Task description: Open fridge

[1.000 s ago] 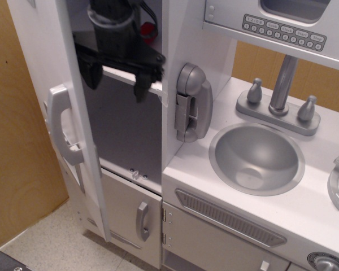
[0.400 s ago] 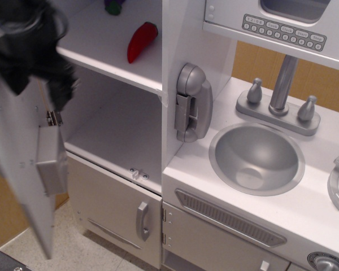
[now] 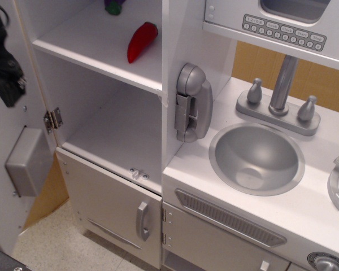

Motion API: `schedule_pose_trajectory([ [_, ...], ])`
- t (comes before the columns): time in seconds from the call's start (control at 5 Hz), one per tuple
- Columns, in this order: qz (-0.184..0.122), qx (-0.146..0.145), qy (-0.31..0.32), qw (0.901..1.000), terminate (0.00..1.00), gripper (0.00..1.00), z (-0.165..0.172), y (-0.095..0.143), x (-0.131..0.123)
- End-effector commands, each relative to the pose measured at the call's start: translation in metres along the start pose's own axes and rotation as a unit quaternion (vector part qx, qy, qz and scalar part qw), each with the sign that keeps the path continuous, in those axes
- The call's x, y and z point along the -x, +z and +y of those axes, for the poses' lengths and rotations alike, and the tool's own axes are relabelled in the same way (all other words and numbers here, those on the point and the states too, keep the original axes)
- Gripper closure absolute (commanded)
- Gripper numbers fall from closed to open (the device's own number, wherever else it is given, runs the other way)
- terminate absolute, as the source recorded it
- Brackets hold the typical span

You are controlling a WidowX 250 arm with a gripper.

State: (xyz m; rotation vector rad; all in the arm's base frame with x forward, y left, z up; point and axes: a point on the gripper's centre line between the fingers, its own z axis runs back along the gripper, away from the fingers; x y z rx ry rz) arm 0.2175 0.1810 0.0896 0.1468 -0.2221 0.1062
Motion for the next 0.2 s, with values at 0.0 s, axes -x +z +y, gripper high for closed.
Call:
schedule_pose_trajectory([
  [0.0, -0.042, -0.034, 0.079, 0.9954, 1.00, 0.00, 0.0643, 0.0060, -0.0507],
])
